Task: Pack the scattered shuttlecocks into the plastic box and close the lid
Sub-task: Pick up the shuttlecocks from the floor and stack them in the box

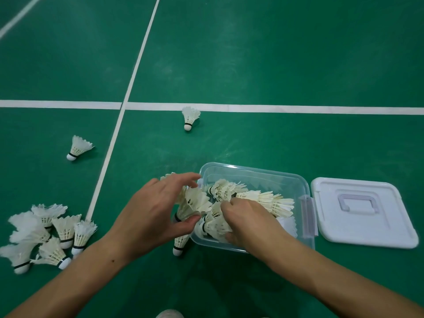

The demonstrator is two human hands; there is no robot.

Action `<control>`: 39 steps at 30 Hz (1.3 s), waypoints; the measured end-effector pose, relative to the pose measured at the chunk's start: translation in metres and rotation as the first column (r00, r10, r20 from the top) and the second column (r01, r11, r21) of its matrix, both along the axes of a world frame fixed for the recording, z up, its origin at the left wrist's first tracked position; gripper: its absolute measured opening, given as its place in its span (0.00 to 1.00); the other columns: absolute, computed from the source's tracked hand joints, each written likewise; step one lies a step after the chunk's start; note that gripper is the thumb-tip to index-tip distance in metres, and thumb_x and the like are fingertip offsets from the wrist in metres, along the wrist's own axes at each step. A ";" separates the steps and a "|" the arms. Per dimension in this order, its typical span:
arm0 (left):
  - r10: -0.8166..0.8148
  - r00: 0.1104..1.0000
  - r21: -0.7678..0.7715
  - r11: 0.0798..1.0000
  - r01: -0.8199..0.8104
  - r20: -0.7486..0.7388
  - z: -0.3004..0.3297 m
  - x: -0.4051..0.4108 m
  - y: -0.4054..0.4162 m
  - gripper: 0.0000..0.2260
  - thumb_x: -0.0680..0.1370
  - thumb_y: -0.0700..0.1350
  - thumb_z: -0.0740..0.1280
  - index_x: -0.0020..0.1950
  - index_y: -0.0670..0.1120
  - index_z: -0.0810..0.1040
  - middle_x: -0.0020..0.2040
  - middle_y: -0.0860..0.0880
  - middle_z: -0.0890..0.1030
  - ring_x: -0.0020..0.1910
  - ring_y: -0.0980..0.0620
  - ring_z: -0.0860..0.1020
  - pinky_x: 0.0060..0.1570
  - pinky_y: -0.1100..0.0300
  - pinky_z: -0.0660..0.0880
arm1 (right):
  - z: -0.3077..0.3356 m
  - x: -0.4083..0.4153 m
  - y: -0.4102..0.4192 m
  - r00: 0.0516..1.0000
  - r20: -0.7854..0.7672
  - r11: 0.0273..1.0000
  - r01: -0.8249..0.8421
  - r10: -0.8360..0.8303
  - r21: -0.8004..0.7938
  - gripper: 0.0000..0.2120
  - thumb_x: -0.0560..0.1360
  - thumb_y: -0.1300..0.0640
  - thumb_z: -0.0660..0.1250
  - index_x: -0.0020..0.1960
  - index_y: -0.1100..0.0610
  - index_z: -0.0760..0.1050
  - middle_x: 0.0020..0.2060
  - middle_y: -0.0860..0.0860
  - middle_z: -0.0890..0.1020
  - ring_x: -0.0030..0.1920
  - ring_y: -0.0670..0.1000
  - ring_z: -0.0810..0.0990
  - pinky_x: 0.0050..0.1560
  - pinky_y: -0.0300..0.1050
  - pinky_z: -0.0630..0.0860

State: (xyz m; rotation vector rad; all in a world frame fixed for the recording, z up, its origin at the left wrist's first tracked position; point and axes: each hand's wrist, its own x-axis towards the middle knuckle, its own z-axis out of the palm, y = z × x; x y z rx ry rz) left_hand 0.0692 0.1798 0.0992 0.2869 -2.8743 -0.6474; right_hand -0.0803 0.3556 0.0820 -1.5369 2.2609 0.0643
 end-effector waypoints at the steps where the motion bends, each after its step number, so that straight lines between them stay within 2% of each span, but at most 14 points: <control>1: 0.002 1.000 0.003 1.000 -0.002 -0.005 -0.001 0.000 0.000 0.31 0.74 0.60 0.74 0.73 0.51 0.71 0.62 0.57 0.82 0.46 0.53 0.79 0.47 0.52 0.78 | -0.002 0.002 -0.005 1.000 -0.015 1.000 0.020 -0.020 0.017 0.12 0.76 0.59 0.74 0.56 0.60 0.75 0.49 0.57 0.80 0.49 0.62 0.81 0.46 0.53 0.78; 3: 0.005 1.000 0.006 1.000 -0.005 -0.012 -0.001 0.000 0.000 0.30 0.74 0.60 0.72 0.73 0.51 0.71 0.62 0.57 0.82 0.47 0.53 0.80 0.48 0.51 0.77 | -0.010 0.003 -0.015 0.996 0.033 0.996 0.080 -0.081 0.033 0.13 0.75 0.57 0.76 0.54 0.60 0.76 0.47 0.57 0.81 0.47 0.61 0.81 0.45 0.54 0.80; 6: 0.005 1.000 0.019 1.000 -0.005 -0.012 -0.003 0.000 0.000 0.30 0.75 0.61 0.73 0.73 0.52 0.71 0.62 0.58 0.82 0.48 0.53 0.80 0.49 0.50 0.78 | -0.019 -0.005 -0.018 0.957 0.211 0.980 0.198 -0.198 0.023 0.21 0.72 0.54 0.79 0.62 0.57 0.79 0.49 0.53 0.82 0.47 0.55 0.81 0.50 0.51 0.82; 9: -0.017 1.000 0.050 0.999 0.017 -0.001 -0.006 0.001 -0.001 0.31 0.74 0.61 0.72 0.75 0.54 0.69 0.63 0.60 0.81 0.49 0.52 0.80 0.50 0.48 0.79 | -0.017 -0.014 -0.002 0.853 0.433 0.950 0.311 -0.291 0.026 0.34 0.70 0.52 0.81 0.74 0.54 0.75 0.51 0.46 0.82 0.47 0.47 0.81 0.53 0.46 0.82; 12: -0.032 0.999 0.097 0.995 0.032 -0.002 -0.007 0.001 -0.001 0.33 0.74 0.60 0.74 0.76 0.56 0.68 0.63 0.62 0.79 0.51 0.53 0.81 0.53 0.49 0.80 | -0.007 -0.025 0.015 0.753 0.574 0.930 0.366 -0.322 0.041 0.41 0.67 0.48 0.83 0.77 0.47 0.71 0.51 0.42 0.82 0.46 0.41 0.84 0.52 0.43 0.84; 15: -0.045 0.999 0.136 0.990 0.046 -0.010 -0.004 -0.002 -0.001 0.33 0.74 0.60 0.74 0.76 0.56 0.67 0.63 0.63 0.79 0.53 0.54 0.81 0.54 0.50 0.80 | 0.000 -0.033 0.028 0.768 0.568 0.928 0.372 -0.294 -0.021 0.39 0.66 0.44 0.84 0.73 0.44 0.74 0.61 0.40 0.79 0.50 0.39 0.84 0.49 0.43 0.85; 17: -0.058 0.998 0.148 0.987 0.058 -0.004 -0.001 -0.006 0.000 0.34 0.74 0.60 0.75 0.77 0.57 0.66 0.63 0.63 0.79 0.54 0.54 0.81 0.54 0.51 0.80 | 0.008 -0.037 0.034 0.754 0.589 0.904 0.418 -0.291 -0.088 0.35 0.66 0.44 0.84 0.70 0.44 0.76 0.63 0.39 0.79 0.52 0.40 0.84 0.50 0.44 0.85; 19: -0.080 0.997 0.143 0.987 0.079 0.006 0.002 -0.013 0.003 0.36 0.74 0.60 0.75 0.78 0.57 0.64 0.64 0.63 0.79 0.54 0.54 0.80 0.54 0.51 0.80 | 0.019 -0.037 0.036 0.660 0.697 0.851 0.507 -0.280 -0.139 0.33 0.66 0.44 0.84 0.68 0.43 0.78 0.60 0.40 0.81 0.53 0.42 0.84 0.51 0.44 0.86; 22: -0.130 0.991 0.110 0.986 0.127 0.015 0.006 -0.027 0.010 0.39 0.72 0.61 0.75 0.79 0.57 0.62 0.65 0.60 0.78 0.55 0.54 0.79 0.54 0.56 0.79 | 0.030 -0.032 0.031 0.519 0.826 0.801 0.578 -0.218 -0.152 0.33 0.64 0.42 0.85 0.67 0.42 0.77 0.63 0.38 0.81 0.57 0.44 0.85 0.50 0.46 0.86; 28: -0.186 0.982 0.067 0.981 0.184 0.024 0.001 -0.048 0.022 0.45 0.69 0.52 0.79 0.81 0.53 0.60 0.66 0.54 0.78 0.59 0.53 0.77 0.57 0.67 0.68 | 0.019 -0.027 0.022 0.579 0.765 0.753 0.628 -0.282 -0.198 0.30 0.61 0.38 0.83 0.59 0.40 0.76 0.58 0.38 0.82 0.54 0.43 0.84 0.52 0.49 0.85; 30: -0.204 0.979 0.055 0.978 0.203 0.019 0.000 -0.052 0.023 0.44 0.70 0.52 0.80 0.81 0.51 0.61 0.66 0.53 0.78 0.59 0.53 0.77 0.57 0.66 0.69 | 0.016 -0.028 0.023 0.569 0.768 0.731 0.651 -0.293 -0.203 0.27 0.62 0.39 0.83 0.56 0.41 0.77 0.55 0.39 0.84 0.53 0.44 0.85 0.52 0.50 0.85; 33: -0.223 0.973 0.109 0.970 0.216 0.053 0.000 -0.054 0.019 0.44 0.71 0.53 0.81 0.81 0.53 0.61 0.68 0.55 0.77 0.60 0.54 0.78 0.58 0.60 0.77 | 0.012 -0.031 0.028 0.550 0.781 0.720 0.666 -0.295 -0.197 0.24 0.64 0.44 0.83 0.55 0.42 0.78 0.54 0.40 0.84 0.52 0.44 0.84 0.52 0.50 0.85; 37: -0.254 0.966 0.162 0.956 0.243 0.048 -0.001 -0.052 0.010 0.39 0.74 0.45 0.80 0.81 0.55 0.64 0.67 0.58 0.77 0.55 0.63 0.75 0.55 0.55 0.80 | 0.006 -0.032 0.039 0.524 0.792 0.704 0.688 -0.312 -0.178 0.24 0.64 0.44 0.84 0.56 0.41 0.78 0.54 0.40 0.83 0.52 0.46 0.84 0.51 0.51 0.86; 39: -0.253 0.967 0.144 0.958 0.248 0.019 -0.002 -0.051 0.007 0.35 0.76 0.41 0.78 0.79 0.55 0.67 0.65 0.58 0.78 0.52 0.61 0.78 0.53 0.54 0.81 | 0.005 -0.035 0.048 0.501 0.800 0.678 0.715 -0.331 -0.167 0.24 0.64 0.45 0.84 0.56 0.41 0.78 0.54 0.39 0.83 0.52 0.46 0.84 0.52 0.51 0.86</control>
